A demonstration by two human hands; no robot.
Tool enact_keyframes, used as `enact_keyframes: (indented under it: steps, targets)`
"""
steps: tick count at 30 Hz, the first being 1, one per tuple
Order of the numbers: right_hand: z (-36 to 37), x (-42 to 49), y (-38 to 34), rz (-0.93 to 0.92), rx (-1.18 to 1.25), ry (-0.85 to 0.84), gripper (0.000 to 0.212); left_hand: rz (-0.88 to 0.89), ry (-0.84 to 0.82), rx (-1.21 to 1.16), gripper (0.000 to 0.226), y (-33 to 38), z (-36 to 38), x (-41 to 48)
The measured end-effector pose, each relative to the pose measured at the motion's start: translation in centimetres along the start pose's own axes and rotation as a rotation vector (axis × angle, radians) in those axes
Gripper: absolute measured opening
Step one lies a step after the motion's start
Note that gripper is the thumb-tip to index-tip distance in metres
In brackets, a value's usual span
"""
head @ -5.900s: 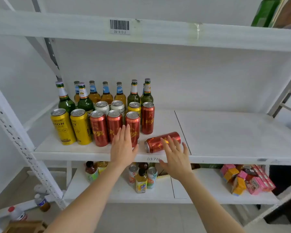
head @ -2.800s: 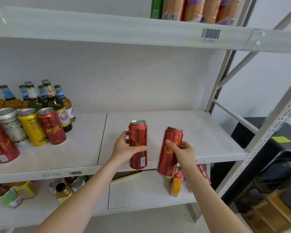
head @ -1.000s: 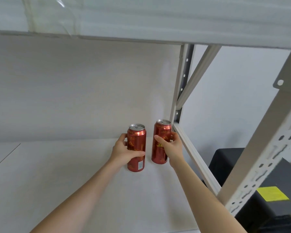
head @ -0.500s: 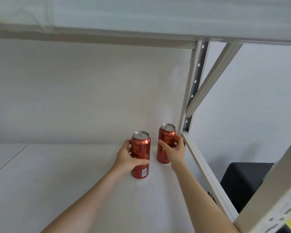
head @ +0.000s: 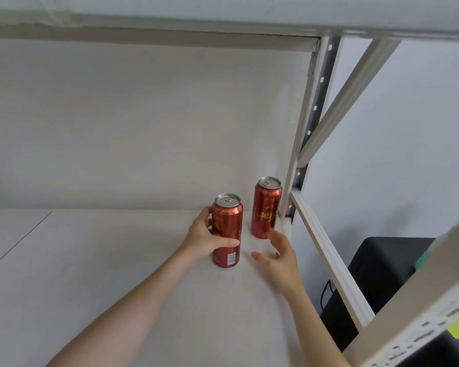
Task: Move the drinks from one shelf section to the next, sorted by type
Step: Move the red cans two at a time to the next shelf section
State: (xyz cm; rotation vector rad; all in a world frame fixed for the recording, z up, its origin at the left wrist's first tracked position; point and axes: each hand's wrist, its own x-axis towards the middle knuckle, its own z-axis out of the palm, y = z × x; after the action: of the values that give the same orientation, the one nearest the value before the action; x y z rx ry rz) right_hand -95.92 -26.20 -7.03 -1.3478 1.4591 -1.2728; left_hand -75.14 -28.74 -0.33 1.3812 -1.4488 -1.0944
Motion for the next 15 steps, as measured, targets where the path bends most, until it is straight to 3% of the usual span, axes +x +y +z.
enact_keyframes:
  steps: [7, 15]
  targets:
    - [1.2, -2.8, -0.7, -0.017, -0.091, -0.203, 0.081, 0.032, -0.090, 0.002, 0.082, -0.4, -0.1, -1.0]
    - [2.2, -4.6, -1.3, -0.049, 0.038, -0.226, 0.068, 0.055, -0.190, -0.036, 0.082, -0.8, 0.9, -2.9]
